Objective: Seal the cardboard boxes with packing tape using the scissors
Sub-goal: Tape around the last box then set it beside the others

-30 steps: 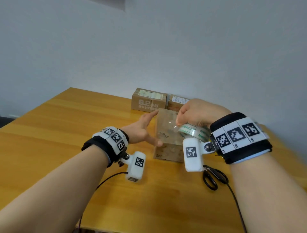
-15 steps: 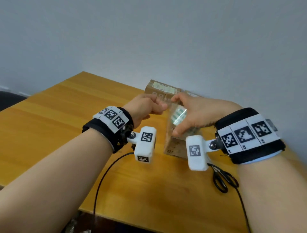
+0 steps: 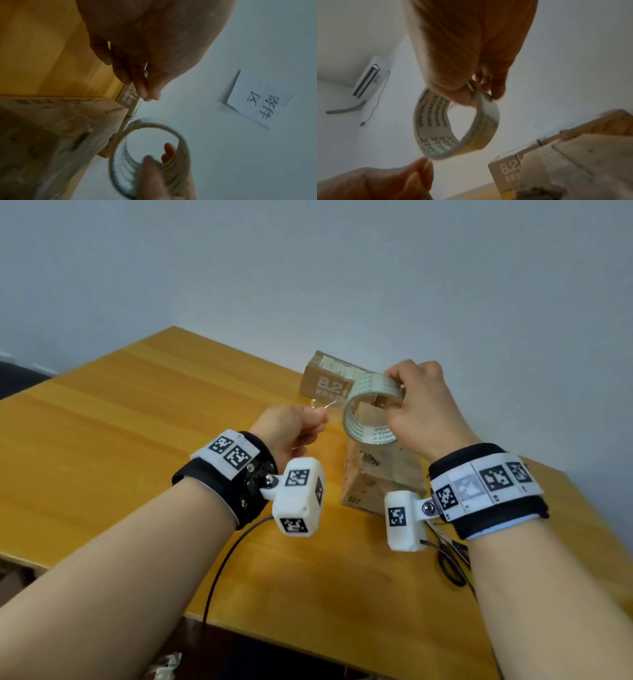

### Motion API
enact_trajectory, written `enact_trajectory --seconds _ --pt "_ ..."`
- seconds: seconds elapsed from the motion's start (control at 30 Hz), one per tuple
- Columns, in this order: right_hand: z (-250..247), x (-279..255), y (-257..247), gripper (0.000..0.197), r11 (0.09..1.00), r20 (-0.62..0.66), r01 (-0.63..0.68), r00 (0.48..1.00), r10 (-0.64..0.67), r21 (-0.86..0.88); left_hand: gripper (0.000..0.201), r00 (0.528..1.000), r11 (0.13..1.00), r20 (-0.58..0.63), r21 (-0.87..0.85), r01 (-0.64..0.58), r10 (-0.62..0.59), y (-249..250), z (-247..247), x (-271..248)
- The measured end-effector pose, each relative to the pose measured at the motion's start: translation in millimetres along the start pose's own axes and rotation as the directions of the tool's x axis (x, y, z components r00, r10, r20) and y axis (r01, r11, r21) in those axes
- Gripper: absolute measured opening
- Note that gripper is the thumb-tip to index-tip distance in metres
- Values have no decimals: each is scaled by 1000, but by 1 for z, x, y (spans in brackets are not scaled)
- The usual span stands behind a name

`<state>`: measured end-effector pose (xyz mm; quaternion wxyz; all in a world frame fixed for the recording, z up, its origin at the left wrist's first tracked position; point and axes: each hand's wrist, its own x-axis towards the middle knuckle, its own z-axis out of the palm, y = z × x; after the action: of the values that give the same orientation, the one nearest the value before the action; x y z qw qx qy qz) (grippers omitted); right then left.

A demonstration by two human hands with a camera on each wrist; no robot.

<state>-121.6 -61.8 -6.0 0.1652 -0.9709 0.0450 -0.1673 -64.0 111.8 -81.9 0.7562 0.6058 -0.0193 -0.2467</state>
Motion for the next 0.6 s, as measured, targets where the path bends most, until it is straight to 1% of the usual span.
enact_trajectory --seconds 0.03,0.07,0.1,0.13,0.17,0.2,0.23,0.3,0.33,0.37,0.4,0.47,0.6 --pt "1 1 4 32 997 -55 -53 997 56 61 15 1000 1000 -17 23 19 -18 -4 4 -2" --pt "3 1 7 24 976 -67 -118 989 132 183 15 999 999 -31 39 38 -37 -8 7 -3" --pt "5 -1 9 18 920 -23 -188 978 208 343 16 998 998 -38 34 55 -54 -13 10 -4" --pt "8 -3 11 16 834 57 -267 960 275 483 16 997 997 -39 8 71 -70 -18 13 -4" --pt "11 -6 14 16 748 122 -326 941 316 578 16 995 996 -38 -21 87 -87 -22 15 -4" --pt "14 -9 16 16 689 146 -348 931 335 636 16 993 993 -37 -44 107 -108 -26 16 -4" --pt "17 -11 19 17 641 138 -344 927 349 686 17 991 991 -38 -54 126 -128 -29 18 -4" --pt "20 -13 23 23 552 87 -296 924 373 779 17 987 987 -48 -53 149 -152 -32 19 -3" --pt "21 -14 24 26 523 54 -268 920 388 809 17 985 986 -62 -45 159 -162 -33 19 -2" --pt "22 -14 26 29 513 13 -236 916 401 825 17 982 984 -75 -33 173 -175 -33 18 -1" --pt "22 -14 28 31 527 -31 -205 914 405 825 17 977 982 -91 -22 190 -191 -34 17 1" --pt "23 -15 30 32 588 -100 -154 921 377 794 15 970 977 -116 -19 213 -214 -38 16 4" --pt "25 -13 32 37 703 -191 -81 935 300 707 15 963 976 -161 -27 216 -218 -48 25 8"
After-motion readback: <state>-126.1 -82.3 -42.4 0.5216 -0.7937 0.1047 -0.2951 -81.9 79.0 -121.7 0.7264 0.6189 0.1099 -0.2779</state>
